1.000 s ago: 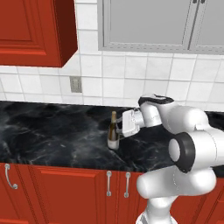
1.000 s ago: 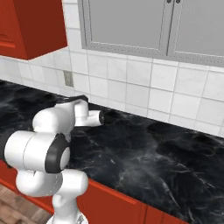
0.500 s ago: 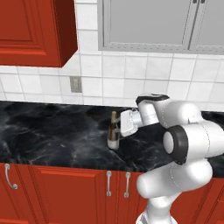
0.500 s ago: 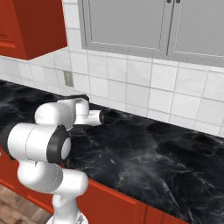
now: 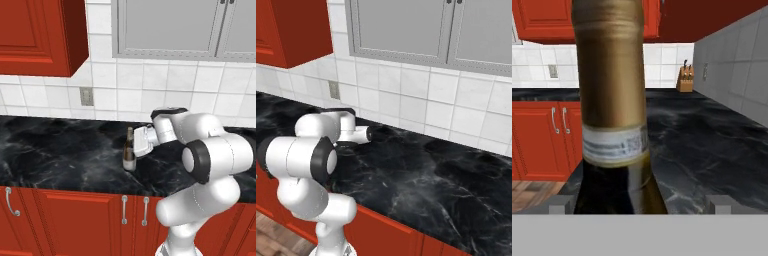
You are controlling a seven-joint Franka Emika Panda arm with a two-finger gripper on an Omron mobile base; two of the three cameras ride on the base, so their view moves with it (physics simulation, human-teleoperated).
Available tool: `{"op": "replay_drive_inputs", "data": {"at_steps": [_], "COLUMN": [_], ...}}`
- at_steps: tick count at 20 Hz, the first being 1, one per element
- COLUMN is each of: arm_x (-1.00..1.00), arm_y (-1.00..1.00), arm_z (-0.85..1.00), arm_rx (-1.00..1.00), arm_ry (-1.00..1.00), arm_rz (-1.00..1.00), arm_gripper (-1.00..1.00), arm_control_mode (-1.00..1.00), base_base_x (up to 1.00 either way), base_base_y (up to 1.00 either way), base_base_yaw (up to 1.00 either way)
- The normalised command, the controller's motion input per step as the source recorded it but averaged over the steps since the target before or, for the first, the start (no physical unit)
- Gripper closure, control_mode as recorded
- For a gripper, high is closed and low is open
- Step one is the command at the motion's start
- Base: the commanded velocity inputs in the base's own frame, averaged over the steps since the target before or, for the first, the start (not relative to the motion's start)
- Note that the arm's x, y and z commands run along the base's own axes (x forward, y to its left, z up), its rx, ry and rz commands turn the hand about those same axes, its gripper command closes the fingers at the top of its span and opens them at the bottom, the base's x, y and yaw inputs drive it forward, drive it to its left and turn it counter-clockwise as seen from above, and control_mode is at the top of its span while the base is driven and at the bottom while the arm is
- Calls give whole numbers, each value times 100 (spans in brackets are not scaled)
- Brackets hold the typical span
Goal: There is a wine glass and glass cup on the dining counter. Place the wine bottle next to the wine glass and the juice bottle next to the glass cup.
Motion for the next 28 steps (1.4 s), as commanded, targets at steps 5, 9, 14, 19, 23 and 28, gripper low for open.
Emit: {"op": "replay_drive_inputs", "data": {"at_steps": [5, 9, 14, 19, 23, 28], "arm_x": [9, 10, 2, -3, -17, -22], "arm_y": [9, 9, 9, 1, 0, 0], "arm_z": [-7, -11, -11, -2, 8, 16], "arm_rx": [0, 0, 0, 0, 0, 0], "arm_ry": [0, 0, 0, 0, 0, 0], "arm_rz": [0, 0, 0, 0, 0, 2], "arm_gripper": [-100, -100, 100, 100, 100, 100], "arm_control_mode": [-100, -100, -100, -100, -100, -100], "base_base_x": [0, 0, 0, 0, 0, 0], "base_base_y": [0, 0, 0, 0, 0, 0], "base_base_yaw": [0, 0, 0, 0, 0, 0]}}
